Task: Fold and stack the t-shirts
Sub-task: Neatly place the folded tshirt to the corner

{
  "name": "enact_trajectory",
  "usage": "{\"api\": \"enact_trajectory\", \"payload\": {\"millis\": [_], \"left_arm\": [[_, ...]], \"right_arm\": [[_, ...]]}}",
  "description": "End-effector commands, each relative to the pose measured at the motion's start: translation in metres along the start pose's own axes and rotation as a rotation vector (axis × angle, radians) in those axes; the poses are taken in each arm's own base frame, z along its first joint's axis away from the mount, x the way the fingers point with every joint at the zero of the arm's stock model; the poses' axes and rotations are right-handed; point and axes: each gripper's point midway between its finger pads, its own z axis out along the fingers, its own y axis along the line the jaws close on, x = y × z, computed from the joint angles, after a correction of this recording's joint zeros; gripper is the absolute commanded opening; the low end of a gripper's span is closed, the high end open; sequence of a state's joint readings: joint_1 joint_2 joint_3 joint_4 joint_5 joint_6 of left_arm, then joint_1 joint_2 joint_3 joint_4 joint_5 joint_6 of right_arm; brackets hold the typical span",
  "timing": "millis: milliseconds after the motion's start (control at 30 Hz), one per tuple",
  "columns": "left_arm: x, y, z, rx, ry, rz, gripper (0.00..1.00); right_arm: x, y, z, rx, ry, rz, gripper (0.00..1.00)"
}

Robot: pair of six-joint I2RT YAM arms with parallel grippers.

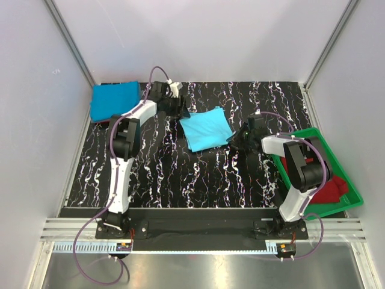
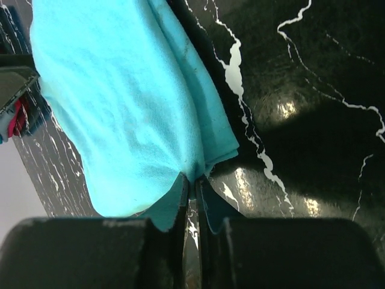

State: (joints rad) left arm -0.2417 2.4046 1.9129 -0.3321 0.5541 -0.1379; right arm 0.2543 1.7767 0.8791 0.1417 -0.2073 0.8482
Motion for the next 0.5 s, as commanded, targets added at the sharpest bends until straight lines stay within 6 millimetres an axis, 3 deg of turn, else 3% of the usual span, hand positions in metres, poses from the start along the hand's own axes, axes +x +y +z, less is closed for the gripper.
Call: {"api": "enact_trajectory", "payload": {"millis": [0,300,400,467], "left_arm": [[0.0171,-0.0119,0.0067,0.026,0.059,0.021,0.67],[0.0231,-0.0135,0.0043,0.001,0.075,0.039,0.65],[0.0199,-0.0122,0.0059,-0.001,0.071,0.047,0.56],[0.0180,-0.0126,0.0076,0.003,0.071,0.042,0.40]], "right_arm": [[-0.0131,0.0096,0.0044,-0.042,-0.003,-0.016,0.11],[-0.0087,0.0082,0.0012,-0.062,0.007,-0.011,0.11],[-0.0081,0.0089,0.0002,-0.068,0.010,-0.007,0.11],[-0.0068,0.0101,-0.0009,-0.074,0.013,-0.005,0.11]]}}
